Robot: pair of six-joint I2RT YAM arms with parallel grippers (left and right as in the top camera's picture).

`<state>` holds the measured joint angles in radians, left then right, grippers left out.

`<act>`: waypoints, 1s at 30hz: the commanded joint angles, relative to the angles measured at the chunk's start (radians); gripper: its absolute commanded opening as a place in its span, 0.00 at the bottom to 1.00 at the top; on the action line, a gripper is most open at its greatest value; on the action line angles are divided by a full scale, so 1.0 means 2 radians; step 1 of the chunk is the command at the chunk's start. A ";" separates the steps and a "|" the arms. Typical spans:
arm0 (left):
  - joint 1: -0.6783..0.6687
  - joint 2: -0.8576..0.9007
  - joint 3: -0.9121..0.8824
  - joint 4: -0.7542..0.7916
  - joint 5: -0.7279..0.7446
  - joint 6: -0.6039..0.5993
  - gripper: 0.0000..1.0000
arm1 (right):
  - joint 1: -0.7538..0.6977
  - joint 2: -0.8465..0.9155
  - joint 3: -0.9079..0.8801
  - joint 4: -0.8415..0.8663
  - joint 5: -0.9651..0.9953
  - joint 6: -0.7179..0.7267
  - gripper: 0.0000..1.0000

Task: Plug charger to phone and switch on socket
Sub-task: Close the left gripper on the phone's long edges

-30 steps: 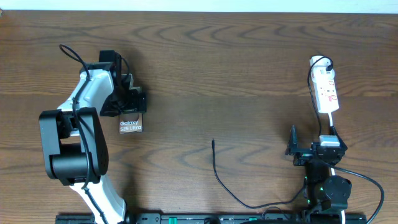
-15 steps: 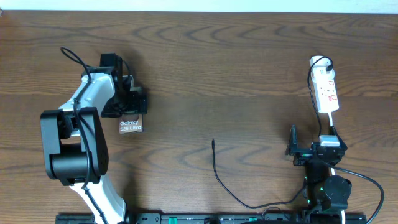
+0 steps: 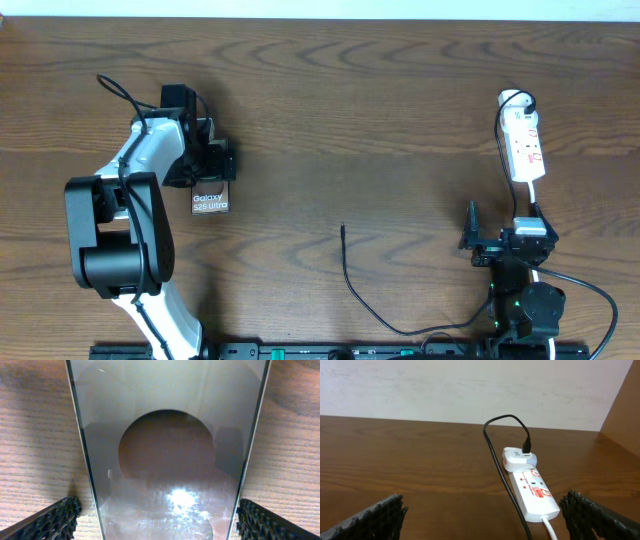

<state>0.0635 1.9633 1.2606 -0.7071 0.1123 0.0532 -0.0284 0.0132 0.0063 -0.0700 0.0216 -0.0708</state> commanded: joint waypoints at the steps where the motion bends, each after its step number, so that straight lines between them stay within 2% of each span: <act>1: 0.001 0.003 -0.010 0.004 0.003 0.003 0.99 | 0.003 0.000 0.000 -0.002 -0.002 -0.006 0.99; 15: -0.008 0.003 -0.016 0.003 0.002 0.003 0.99 | 0.003 0.000 0.000 -0.002 -0.002 -0.006 0.99; 20: -0.019 0.003 -0.016 0.007 -0.037 0.001 0.99 | 0.003 0.000 0.000 -0.002 -0.002 -0.006 0.99; 30: -0.022 0.003 -0.016 0.006 -0.039 0.001 0.99 | 0.003 0.000 0.000 -0.002 -0.002 -0.006 0.99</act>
<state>0.0231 1.9617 1.2484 -0.6941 0.0532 0.0528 -0.0284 0.0132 0.0063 -0.0696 0.0219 -0.0708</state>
